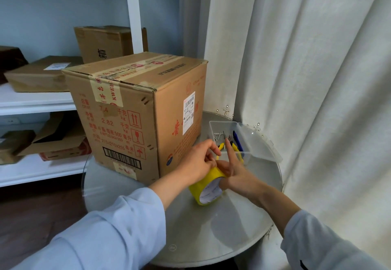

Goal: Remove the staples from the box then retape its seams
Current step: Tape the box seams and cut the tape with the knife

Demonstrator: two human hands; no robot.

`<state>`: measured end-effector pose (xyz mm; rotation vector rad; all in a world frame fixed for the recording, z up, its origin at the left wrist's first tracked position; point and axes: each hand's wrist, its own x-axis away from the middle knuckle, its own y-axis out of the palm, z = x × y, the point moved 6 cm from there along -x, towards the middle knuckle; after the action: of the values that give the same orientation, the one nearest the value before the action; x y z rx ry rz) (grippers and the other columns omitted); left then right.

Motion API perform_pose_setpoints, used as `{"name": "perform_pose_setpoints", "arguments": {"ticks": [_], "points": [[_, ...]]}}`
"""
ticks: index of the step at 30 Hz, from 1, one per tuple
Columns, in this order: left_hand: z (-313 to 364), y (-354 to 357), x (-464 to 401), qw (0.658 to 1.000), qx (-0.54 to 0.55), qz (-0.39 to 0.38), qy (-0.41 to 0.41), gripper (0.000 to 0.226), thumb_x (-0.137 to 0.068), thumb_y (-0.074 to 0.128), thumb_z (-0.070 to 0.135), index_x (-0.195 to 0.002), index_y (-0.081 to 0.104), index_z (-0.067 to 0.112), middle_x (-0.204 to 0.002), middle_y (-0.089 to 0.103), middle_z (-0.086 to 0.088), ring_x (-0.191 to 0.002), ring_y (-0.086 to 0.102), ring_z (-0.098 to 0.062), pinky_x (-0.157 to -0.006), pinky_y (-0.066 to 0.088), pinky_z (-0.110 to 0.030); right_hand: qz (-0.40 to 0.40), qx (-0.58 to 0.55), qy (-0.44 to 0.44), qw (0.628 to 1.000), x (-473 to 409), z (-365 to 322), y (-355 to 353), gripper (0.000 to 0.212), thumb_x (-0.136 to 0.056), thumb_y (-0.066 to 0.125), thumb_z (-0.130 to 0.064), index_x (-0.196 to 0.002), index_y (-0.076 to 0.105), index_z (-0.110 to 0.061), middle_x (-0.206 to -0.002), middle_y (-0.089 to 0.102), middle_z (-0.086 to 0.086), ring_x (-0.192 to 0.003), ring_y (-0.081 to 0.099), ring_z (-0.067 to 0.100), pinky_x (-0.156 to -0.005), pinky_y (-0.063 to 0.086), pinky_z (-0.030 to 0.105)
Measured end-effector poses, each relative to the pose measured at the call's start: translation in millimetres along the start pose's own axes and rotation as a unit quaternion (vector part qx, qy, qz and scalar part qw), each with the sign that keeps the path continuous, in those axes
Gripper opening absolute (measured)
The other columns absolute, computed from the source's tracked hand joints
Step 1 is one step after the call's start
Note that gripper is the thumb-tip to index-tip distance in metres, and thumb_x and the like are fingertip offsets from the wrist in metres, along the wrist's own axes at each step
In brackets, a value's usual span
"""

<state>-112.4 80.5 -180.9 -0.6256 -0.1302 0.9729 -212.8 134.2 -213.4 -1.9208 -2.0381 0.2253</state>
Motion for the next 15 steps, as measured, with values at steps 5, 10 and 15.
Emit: {"name": "perform_pose_setpoints", "arguments": {"ticks": [5, 10, 15], "points": [[12, -3, -1, 0.999, 0.021, 0.014, 0.035, 0.031, -0.079, 0.062, -0.008, -0.085, 0.056, 0.022, -0.078, 0.054, 0.001, -0.073, 0.051, -0.013, -0.07, 0.045, -0.026, 0.142, 0.099, -0.053, 0.983, -1, -5, -7, 0.102, -0.081, 0.051, 0.018, -0.151, -0.007, -0.027, -0.105, 0.071, 0.009, -0.097, 0.066, 0.02, -0.086, 0.05, 0.026], [30, -13, 4, 0.994, 0.009, 0.049, 0.102, 0.041, -0.075, 0.061, -0.008, -0.074, 0.046, 0.03, -0.076, 0.055, 0.003, -0.073, 0.053, -0.016, -0.073, 0.049, -0.042, 0.185, 0.112, -0.037, 0.976, -4, -3, -18, 0.095, -0.082, 0.048, 0.017, -0.152, -0.003, -0.021, -0.096, 0.069, 0.006, -0.101, 0.061, 0.023, -0.092, 0.045, 0.033], [39, -18, 10, 0.987, -0.013, 0.072, 0.143, 0.037, -0.076, 0.062, -0.007, -0.073, 0.045, 0.026, -0.074, 0.053, 0.006, -0.074, 0.052, -0.016, -0.074, 0.048, -0.044, 0.191, 0.125, -0.015, 0.973, -6, -3, -23, 0.094, -0.081, 0.045, 0.016, -0.153, -0.004, -0.019, -0.093, 0.064, 0.012, -0.086, 0.058, 0.024, -0.078, 0.042, 0.028]]}}
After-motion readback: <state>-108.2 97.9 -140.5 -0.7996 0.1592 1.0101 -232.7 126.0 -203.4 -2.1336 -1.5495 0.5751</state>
